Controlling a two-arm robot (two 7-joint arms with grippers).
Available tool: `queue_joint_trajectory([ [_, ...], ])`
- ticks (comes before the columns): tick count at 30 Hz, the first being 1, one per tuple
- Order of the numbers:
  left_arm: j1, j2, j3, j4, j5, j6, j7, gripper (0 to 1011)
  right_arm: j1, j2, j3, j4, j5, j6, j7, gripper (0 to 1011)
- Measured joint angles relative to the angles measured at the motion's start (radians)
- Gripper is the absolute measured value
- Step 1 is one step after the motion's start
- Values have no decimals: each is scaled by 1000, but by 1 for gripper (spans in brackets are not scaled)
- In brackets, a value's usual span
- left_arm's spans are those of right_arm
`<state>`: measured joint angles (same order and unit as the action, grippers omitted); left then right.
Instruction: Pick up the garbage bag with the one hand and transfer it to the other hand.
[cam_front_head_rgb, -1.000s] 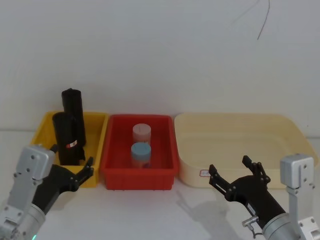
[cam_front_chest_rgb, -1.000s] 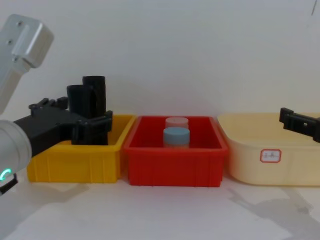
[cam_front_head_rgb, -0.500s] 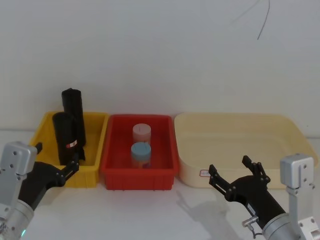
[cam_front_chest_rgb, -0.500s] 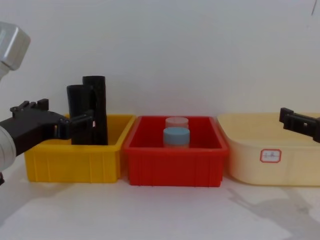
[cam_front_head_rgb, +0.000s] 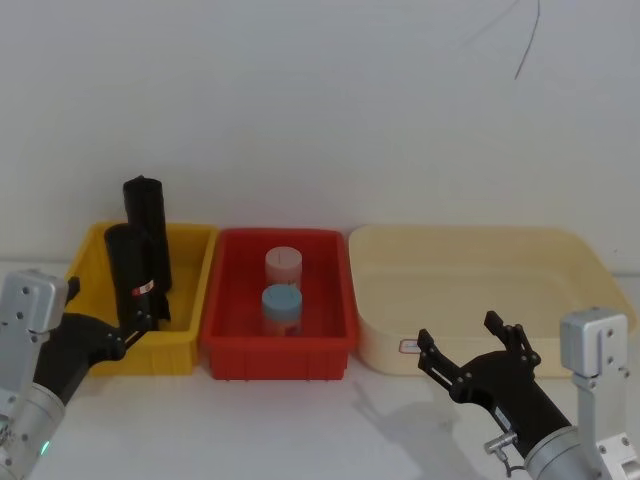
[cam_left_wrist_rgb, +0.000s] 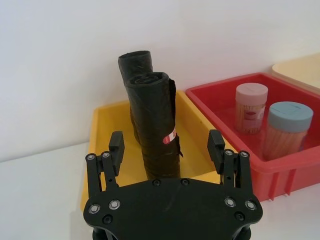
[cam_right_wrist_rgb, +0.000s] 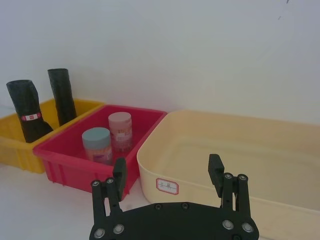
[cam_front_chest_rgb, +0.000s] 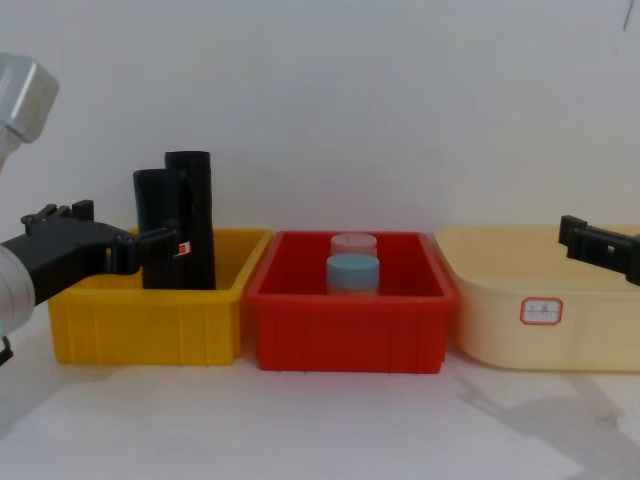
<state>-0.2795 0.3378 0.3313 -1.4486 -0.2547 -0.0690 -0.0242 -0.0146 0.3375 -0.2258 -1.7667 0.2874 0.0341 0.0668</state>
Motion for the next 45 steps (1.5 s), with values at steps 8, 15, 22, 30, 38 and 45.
queue_joint_trajectory([
  [8,-33,-14,-6,51,-1,-4,-18,1002,0,0,0,0,0,0,0,1000],
  [15,-64,-23,-9,96,-1,-12,-37,1002,0,0,0,0,0,0,0,1000],
  [22,-99,-33,-10,144,-1,-26,-62,1001,0,0,0,0,0,0,0,1000],
  [30,-139,-48,-10,204,0,-40,-92,1001,0,0,0,0,0,0,0,1000],
  [38,-179,-66,-10,265,-1,-54,-120,1001,0,0,0,0,0,0,0,1000],
  [45,-212,-82,-11,315,-2,-68,-141,1002,0,0,0,0,0,0,0,1000],
])
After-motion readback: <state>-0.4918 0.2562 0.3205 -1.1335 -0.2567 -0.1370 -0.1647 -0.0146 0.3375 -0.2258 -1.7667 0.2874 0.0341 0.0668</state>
